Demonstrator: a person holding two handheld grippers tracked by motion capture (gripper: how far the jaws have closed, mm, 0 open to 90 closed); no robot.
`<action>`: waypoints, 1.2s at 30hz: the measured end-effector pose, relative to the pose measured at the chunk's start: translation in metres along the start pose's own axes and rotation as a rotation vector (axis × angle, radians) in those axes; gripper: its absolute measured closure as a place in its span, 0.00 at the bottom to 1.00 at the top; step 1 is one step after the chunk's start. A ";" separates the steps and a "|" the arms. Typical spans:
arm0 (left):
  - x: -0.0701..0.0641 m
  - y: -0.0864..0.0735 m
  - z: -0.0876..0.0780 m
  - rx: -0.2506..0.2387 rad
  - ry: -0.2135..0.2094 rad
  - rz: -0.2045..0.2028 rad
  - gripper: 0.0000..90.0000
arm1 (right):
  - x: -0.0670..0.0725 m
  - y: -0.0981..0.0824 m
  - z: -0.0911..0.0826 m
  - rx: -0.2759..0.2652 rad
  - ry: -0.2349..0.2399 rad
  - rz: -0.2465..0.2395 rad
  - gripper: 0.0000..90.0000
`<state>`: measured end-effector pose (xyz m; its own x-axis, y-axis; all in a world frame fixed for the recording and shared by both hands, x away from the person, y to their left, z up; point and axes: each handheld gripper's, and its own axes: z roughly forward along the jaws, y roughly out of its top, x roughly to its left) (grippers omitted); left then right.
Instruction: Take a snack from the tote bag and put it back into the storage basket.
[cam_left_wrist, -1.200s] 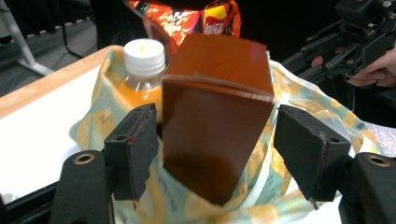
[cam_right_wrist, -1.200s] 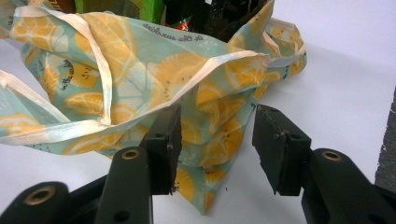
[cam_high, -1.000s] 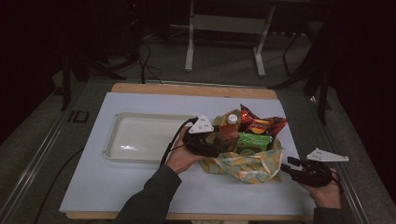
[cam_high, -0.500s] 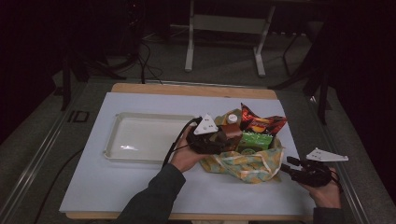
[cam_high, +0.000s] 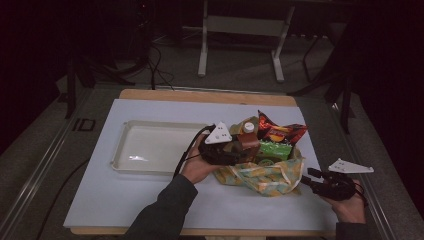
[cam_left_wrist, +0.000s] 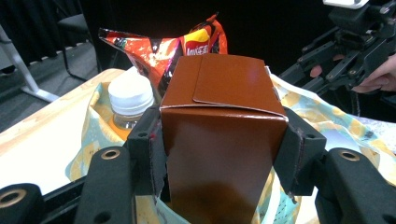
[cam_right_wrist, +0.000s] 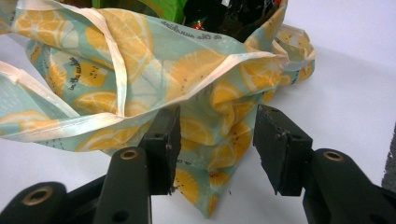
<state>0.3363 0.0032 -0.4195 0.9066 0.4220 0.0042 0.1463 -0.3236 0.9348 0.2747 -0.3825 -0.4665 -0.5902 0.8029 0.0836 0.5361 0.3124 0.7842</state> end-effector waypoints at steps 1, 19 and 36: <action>0.000 0.000 -0.001 -0.002 -0.002 -0.002 0.47 | -0.001 0.000 -0.001 -0.003 -0.002 0.000 0.57; 0.000 0.000 0.000 0.007 -0.011 -0.005 0.47 | 0.008 0.014 0.006 -0.078 0.018 0.056 0.36; -0.001 0.000 0.001 0.007 -0.012 -0.009 0.48 | 0.014 0.009 0.046 0.047 0.092 0.084 0.70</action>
<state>0.3357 0.0022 -0.4202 0.9097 0.4152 -0.0088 0.1576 -0.3255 0.9323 0.2993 -0.3447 -0.4865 -0.5936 0.7781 0.2053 0.6125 0.2713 0.7425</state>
